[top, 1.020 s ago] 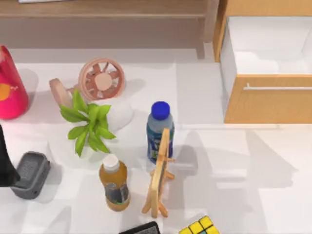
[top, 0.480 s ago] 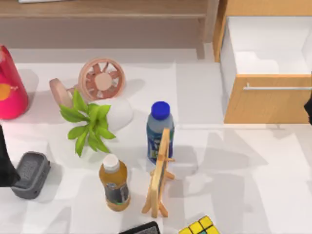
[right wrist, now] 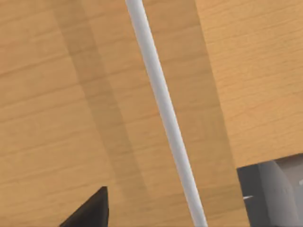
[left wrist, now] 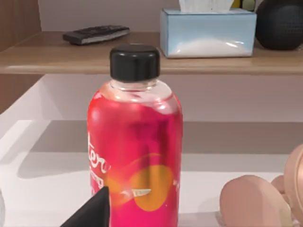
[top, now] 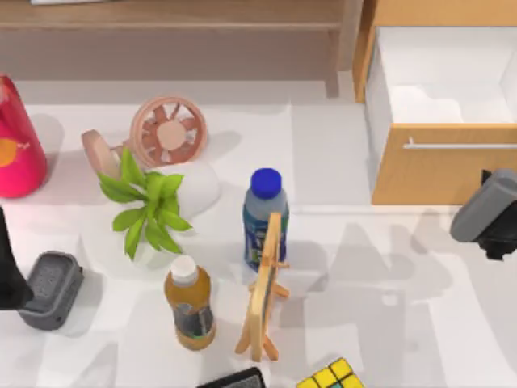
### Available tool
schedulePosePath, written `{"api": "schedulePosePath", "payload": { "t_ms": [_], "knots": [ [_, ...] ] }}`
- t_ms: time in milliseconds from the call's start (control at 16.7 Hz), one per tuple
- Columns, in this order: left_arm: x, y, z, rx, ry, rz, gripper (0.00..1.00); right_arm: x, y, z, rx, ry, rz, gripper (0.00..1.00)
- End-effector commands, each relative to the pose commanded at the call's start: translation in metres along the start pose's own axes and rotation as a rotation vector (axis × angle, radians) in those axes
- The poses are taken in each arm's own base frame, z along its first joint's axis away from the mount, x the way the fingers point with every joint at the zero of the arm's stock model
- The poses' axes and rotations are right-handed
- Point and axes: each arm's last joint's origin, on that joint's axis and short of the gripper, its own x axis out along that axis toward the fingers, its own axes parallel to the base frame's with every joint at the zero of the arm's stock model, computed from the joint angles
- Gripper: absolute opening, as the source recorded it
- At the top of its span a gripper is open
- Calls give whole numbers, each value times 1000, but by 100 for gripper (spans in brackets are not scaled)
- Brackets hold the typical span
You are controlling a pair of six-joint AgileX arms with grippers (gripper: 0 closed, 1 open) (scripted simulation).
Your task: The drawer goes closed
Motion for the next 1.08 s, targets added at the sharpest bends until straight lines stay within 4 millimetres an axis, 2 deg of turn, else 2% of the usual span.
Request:
{"api": "schedulePosePath", "payload": {
  "t_ms": [180,360,780,1080],
  "knots": [
    [0,0,0,0,0,0,100,0,14,6,-171,33,-27,100],
    [0,0,0,0,0,0,100,0,22,8,-271,59,-43,100],
    [0,0,0,0,0,0,100,1,24,8,-291,67,-42,100],
    [0,0,0,0,0,0,100,21,23,8,-291,64,-47,100]
  ]
}}
